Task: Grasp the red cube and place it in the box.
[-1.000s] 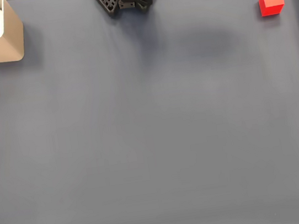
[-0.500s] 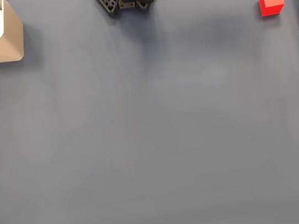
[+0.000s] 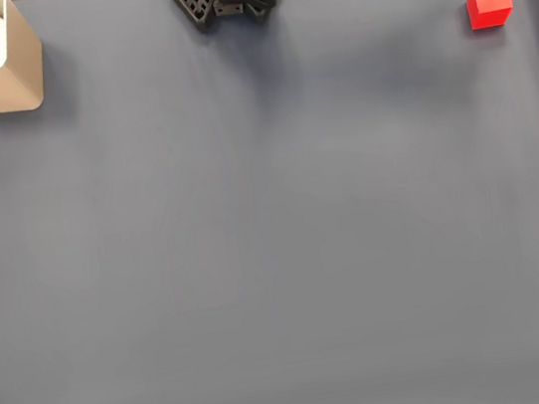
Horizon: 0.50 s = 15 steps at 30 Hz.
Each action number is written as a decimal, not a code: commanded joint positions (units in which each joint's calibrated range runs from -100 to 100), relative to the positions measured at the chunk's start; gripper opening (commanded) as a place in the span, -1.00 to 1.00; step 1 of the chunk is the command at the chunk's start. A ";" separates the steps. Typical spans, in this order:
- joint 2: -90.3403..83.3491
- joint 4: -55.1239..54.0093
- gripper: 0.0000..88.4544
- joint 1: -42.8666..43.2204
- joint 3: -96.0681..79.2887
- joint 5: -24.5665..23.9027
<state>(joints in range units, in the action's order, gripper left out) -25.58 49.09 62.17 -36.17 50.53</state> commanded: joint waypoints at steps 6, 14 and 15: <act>-3.89 -8.43 -0.28 -2.58 -5.44 2.98; -4.06 -11.71 -0.26 -3.79 -9.45 5.32; -4.23 -12.36 -0.26 -4.00 -10.18 5.67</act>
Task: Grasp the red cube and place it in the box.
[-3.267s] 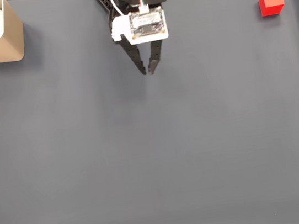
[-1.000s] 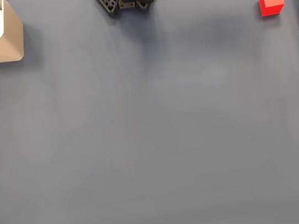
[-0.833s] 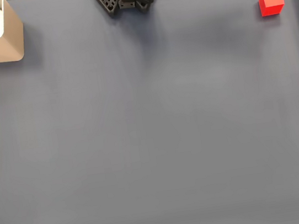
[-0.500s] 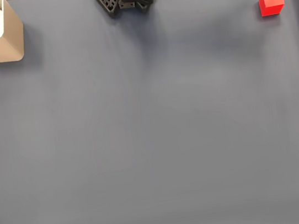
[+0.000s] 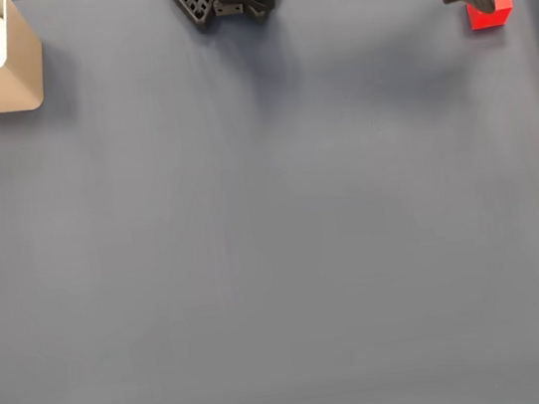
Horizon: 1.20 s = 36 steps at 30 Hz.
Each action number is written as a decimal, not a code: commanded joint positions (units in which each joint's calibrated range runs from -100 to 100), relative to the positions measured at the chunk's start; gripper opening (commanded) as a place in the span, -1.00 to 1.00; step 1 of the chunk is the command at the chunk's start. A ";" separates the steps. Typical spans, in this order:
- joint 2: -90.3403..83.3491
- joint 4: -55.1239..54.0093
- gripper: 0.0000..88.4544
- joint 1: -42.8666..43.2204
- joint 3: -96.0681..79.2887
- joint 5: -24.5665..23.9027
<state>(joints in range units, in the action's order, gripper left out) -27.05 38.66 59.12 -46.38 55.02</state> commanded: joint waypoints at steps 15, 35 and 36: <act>-2.06 -7.27 -0.26 -1.24 -5.26 2.69; 4.87 -13.50 -0.23 -0.81 -3.34 2.59; 5.21 -13.75 -0.23 -0.67 -3.25 2.39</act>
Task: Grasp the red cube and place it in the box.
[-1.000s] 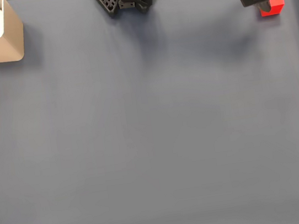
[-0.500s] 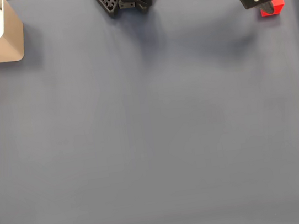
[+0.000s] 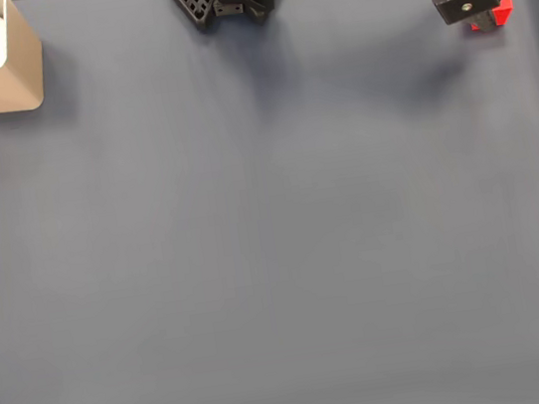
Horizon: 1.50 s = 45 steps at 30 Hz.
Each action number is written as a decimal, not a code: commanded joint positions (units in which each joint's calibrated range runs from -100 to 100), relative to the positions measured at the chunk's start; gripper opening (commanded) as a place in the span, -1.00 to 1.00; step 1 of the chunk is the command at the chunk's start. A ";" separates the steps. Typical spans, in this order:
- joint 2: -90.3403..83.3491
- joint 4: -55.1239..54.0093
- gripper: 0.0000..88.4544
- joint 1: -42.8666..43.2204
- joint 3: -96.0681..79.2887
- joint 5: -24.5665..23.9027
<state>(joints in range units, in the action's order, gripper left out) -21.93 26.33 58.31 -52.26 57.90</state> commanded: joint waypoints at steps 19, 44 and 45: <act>3.56 -2.89 -0.23 2.42 5.64 -2.98; 4.25 -5.18 -0.22 3.20 1.80 -0.93; 4.08 -5.51 -0.22 3.20 1.26 -0.73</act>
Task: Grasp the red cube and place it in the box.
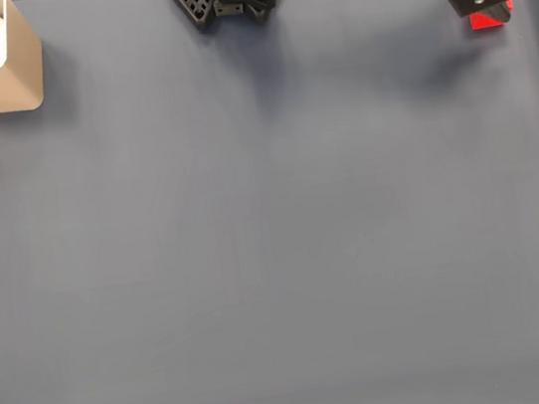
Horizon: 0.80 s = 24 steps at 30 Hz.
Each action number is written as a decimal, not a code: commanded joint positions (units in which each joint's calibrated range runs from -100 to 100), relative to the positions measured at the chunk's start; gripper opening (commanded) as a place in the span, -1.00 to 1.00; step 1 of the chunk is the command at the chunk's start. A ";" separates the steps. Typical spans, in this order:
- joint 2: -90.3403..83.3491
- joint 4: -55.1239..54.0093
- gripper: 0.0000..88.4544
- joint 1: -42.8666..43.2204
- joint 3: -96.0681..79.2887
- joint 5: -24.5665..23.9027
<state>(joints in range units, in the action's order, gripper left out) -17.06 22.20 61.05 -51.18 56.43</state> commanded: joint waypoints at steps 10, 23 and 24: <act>-1.13 -1.79 -0.22 1.23 -1.65 1.81; -0.09 -4.08 -0.22 1.59 -1.74 2.39; 0.08 -4.16 -0.22 1.52 -1.65 2.44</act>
<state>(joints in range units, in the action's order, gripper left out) -16.98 19.17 62.31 -54.25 58.39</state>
